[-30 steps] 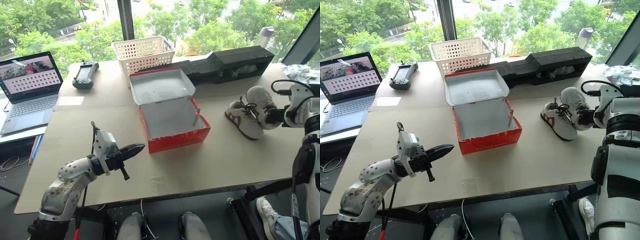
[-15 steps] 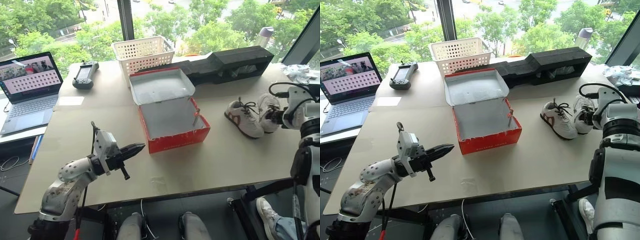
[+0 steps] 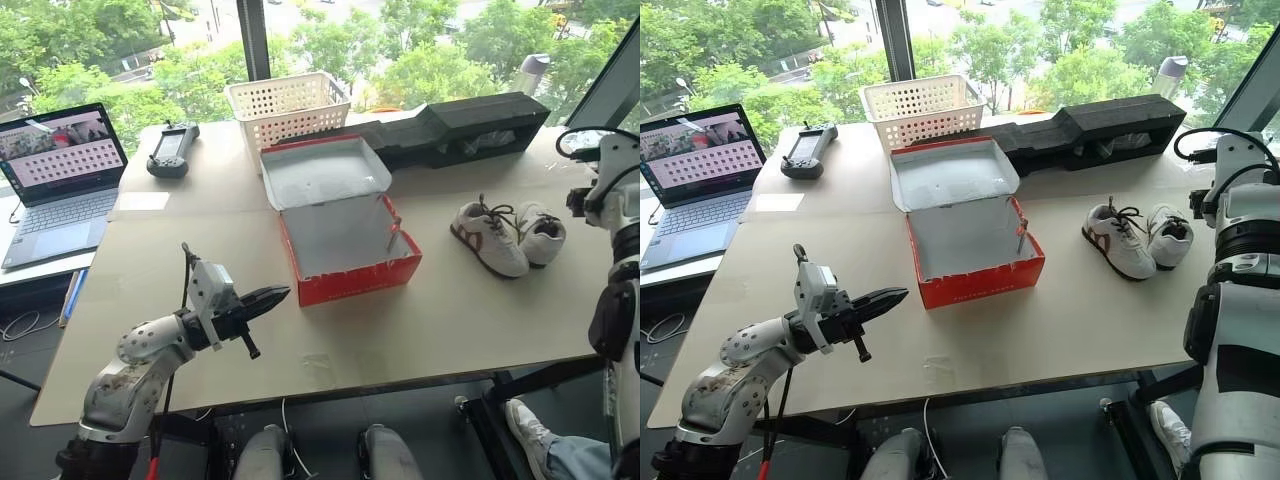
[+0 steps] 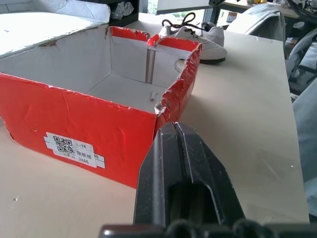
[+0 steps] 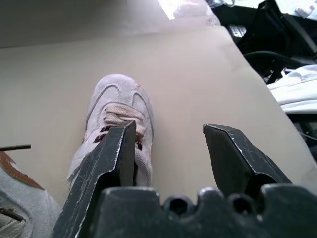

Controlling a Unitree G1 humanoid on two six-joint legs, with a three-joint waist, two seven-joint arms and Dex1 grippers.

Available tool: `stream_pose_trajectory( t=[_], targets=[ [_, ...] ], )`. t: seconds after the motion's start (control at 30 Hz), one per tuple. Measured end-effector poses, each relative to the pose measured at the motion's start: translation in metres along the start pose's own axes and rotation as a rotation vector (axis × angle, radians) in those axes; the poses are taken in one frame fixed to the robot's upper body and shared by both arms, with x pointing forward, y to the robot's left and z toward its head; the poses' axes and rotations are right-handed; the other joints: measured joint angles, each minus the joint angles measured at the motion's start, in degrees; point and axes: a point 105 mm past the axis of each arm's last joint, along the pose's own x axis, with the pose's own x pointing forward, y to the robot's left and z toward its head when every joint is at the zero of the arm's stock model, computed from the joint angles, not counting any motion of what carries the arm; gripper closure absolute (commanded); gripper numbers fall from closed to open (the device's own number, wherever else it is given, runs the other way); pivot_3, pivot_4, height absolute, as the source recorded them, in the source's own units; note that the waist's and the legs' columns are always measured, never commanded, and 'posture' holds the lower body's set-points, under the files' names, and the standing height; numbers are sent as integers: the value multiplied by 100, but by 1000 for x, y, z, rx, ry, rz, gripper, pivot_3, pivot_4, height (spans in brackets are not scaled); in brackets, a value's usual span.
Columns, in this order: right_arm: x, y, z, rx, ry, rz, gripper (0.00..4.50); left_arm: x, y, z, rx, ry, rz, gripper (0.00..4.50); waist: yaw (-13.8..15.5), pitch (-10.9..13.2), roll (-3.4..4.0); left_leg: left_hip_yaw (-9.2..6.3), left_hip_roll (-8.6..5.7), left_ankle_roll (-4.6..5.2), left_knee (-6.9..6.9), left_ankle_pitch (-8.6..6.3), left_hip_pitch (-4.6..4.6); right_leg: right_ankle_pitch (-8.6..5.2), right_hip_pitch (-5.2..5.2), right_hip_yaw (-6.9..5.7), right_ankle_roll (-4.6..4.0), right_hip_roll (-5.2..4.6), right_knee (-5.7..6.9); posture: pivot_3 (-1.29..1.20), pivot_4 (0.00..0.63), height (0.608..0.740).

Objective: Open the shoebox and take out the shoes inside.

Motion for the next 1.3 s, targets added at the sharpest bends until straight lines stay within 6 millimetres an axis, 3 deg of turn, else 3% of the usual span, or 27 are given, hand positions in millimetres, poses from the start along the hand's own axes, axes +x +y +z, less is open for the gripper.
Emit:
stream_pose_trajectory(
  t=[0.07,0.17,0.23,0.3,0.37,0.47,0.53,0.63,0.73,0.9,1.03,1.17,1.3],
  targets=[
    [-3,2,10,-15,-44,27,1827,0,0,0,0,0,2,4500,-1,0,0,0,1,0,0,0,0,0,0,0,0,0,1,0,150,733],
    [-17,26,32,-14,-182,229,1827,0,1,1,4,-2,11,4500,-15,-1,1,2,8,2,2,1,4,1,2,4,1,5,4,0,150,733],
    [-33,51,34,14,-240,406,1827,-1,2,2,7,-2,19,4500,1,-2,2,-3,10,3,2,2,6,1,5,3,1,8,7,0,150,733],
    [-57,81,28,60,-282,617,1827,-3,2,2,8,-2,32,4500,25,-2,2,-7,10,4,2,2,5,1,8,2,1,8,7,0,150,733],
    [-101,114,15,101,-332,906,1827,-5,6,2,9,-3,64,4500,98,-2,2,-8,8,5,5,2,4,1,8,1,3,7,9,0,150,733],
    [-139,127,5,104,-375,1062,1827,-10,13,2,13,-2,122,4500,178,-2,2,-11,7,3,13,0,5,3,13,-1,8,5,3,0,150,733],
    [-148,134,-11,40,-364,1067,1827,-14,19,-1,18,8,162,4500,203,-13,-12,-17,6,-33,14,-23,11,-11,21,-12,-15,0,-9,0,150,733],
    [-127,148,-57,-82,-241,943,1827,-22,33,-5,15,12,252,4500,199,-21,-25,-14,1,-33,15,-26,12,-15,13,-16,-23,-14,-20,0,150,733],
    [-100,150,-82,-116,-194,778,1827,-25,47,-4,27,-12,358,4500,186,-21,-25,-7,-5,-30,15,-24,1,-8,15,-7,-17,-15,-15,0,150,733],
    [-89,159,-98,-192,-301,574,1827,-35,76,-11,25,-33,611,4500,170,-22,-26,-11,-3,13,13,2,4,2,18,-10,12,2,-6,0,150,733],
    [-79,147,-110,-238,-334,443,1827,-62,108,-20,-5,-53,956,4500,175,-21,-27,-12,-2,11,16,2,5,5,22,-7,19,1,-5,0,150,733],
    [-76,138,-107,-213,-377,392,1827,-73,114,-37,-26,-29,1159,4500,170,-22,-27,-14,-3,-2,16,-8,12,6,34,-7,23,0,-13,0,150,733],
    [-71,137,-112,-220,-375,376,1827,-74,112,-55,-96,-12,1229,4500,170,-21,-27,-15,-3,-21,15,-19,10,5,31,-7,20,1,-11,0,150,733]
  ],
)
